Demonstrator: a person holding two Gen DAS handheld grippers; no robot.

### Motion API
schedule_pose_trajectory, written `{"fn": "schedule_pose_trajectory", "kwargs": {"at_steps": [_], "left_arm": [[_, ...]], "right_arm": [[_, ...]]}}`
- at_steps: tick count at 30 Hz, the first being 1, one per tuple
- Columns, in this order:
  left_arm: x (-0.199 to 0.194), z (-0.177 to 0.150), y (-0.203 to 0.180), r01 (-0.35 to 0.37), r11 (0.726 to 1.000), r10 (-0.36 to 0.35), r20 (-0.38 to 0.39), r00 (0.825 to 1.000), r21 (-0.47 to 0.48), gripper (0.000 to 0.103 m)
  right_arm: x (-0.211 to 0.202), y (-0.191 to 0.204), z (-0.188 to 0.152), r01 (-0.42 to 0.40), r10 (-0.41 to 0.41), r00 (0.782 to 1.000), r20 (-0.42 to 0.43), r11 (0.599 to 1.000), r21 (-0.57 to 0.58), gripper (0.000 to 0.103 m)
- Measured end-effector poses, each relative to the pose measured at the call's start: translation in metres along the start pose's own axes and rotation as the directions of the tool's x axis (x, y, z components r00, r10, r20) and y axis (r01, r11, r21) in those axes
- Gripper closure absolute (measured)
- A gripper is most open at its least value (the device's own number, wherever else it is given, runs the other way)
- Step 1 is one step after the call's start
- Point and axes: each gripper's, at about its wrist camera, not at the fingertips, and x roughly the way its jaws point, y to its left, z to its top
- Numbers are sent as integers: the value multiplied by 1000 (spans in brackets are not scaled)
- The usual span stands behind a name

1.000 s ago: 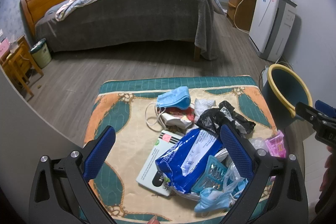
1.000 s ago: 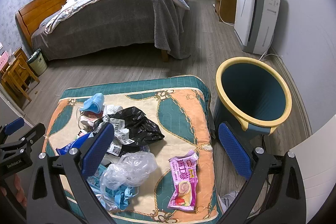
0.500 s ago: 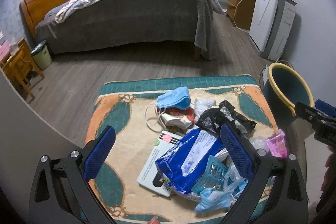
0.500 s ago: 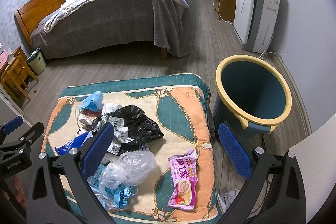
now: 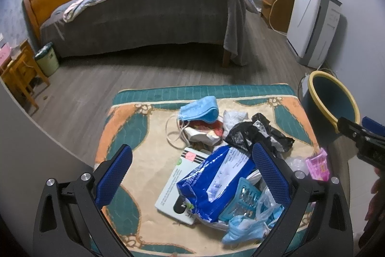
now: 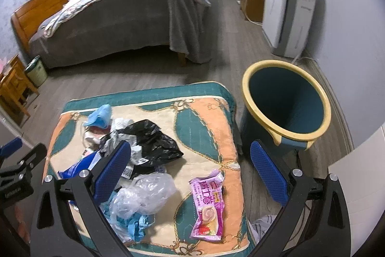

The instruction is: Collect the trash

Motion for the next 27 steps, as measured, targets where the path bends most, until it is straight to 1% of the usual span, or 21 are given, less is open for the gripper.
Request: {"fn": "schedule_pose_trajectory", "kwargs": {"at_steps": [2, 3, 5, 7, 8, 10, 11, 13, 14, 16, 18, 19, 20, 21, 22, 23, 24, 25, 26, 27], "left_arm": [[3, -1, 2, 50, 999, -50, 4, 999, 11, 4], [3, -1, 3, 77, 997, -77, 13, 997, 16, 4], [4, -2, 6, 89, 996, -90, 36, 995, 17, 4], [6, -3, 7, 87, 996, -88, 47, 995, 14, 4], [8, -3, 8, 86, 996, -86, 56, 995, 9, 4], [11, -5, 9, 83, 997, -83, 64, 994, 9, 4], [14, -6, 8, 75, 997, -76, 59, 995, 18, 4], [24, -7, 5, 48, 997, -48, 9, 999, 56, 4], [26, -8, 5, 38, 997, -38, 6, 999, 65, 4], [24, -7, 8, 12, 998, -15, 36, 999, 61, 4], [22, -5, 11, 32, 998, -35, 67, 997, 50, 4], [23, -3, 11, 46, 998, -49, 66, 997, 50, 4], [26, -2, 11, 66, 996, -69, 58, 996, 54, 5], [29, -2, 10, 101, 993, -104, 46, 994, 63, 5], [32, -1, 8, 136, 988, -139, 34, 990, 74, 7], [35, 0, 4, 138, 987, -141, 27, 990, 85, 9], [38, 0, 0, 145, 985, -147, 19, 989, 98, 11], [41, 0, -4, 154, 982, -156, 13, 988, 106, 24], [44, 0, -8, 162, 980, -163, -1, 987, 115, 34], [46, 0, -12, 170, 978, -169, -14, 985, 118, 34]], "right_arm": [[1, -7, -1, -71, 71, 997, -4, 997, 32, 5], [2, -9, -1, -86, 87, 996, -21, 995, 41, 5], [8, -16, -4, -98, 103, 993, -56, 992, 76, 5], [10, -20, -8, -37, 43, 996, -80, 996, 83, 5], [10, -22, -9, -20, 26, 996, -80, 997, 80, 5], [8, -25, -11, -13, 16, 998, -59, 998, 59, 5], [5, -25, -12, 5, -3, 999, -46, 1000, 28, 5], [4, -27, -12, 7, -7, 999, -40, 1000, 4, 5], [3, -29, -13, 8, -8, 999, -42, 1000, 1, 5], [1, -31, -12, -25, 25, 999, -44, 1000, 6, 5], [3, -31, -13, -5, 4, 999, -52, 1000, -14, 5], [9, -31, -15, 11, -13, 997, -76, 1000, -21, 5], [14, -31, -14, 11, -12, 995, -99, 1000, -17, 5], [22, -32, -17, -10, 10, 991, -137, 1000, 0, 5], [28, -33, -20, -34, 35, 987, -157, 999, 12, 5], [34, -33, -24, -35, 35, 984, -177, 999, 4, 5], [39, -32, -27, -19, 18, 982, -186, 1000, -7, 5], [44, -32, -30, -7, 4, 981, -196, 1000, -13, 5], [49, -33, -32, -1, -1, 978, -210, 1000, -9, 9], [55, -36, -35, -5, 5, 974, -226, 1000, 3, 12]]}}
